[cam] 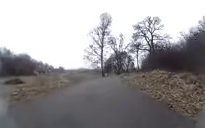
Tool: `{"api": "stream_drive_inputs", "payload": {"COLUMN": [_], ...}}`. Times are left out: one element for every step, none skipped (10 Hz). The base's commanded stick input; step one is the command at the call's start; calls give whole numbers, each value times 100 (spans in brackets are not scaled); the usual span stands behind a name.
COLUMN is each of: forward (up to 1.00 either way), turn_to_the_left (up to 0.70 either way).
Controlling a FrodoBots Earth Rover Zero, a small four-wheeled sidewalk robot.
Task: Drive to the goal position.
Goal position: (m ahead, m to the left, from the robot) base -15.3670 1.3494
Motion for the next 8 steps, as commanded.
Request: {"api": "stream_drive_inputs", "payload": {"forward": [70, 70, 70, 70, 70, 70, 70, 70], "turn_to_the_left": [-33, -14, 0, 0, 0, 0, -2, -24]}}
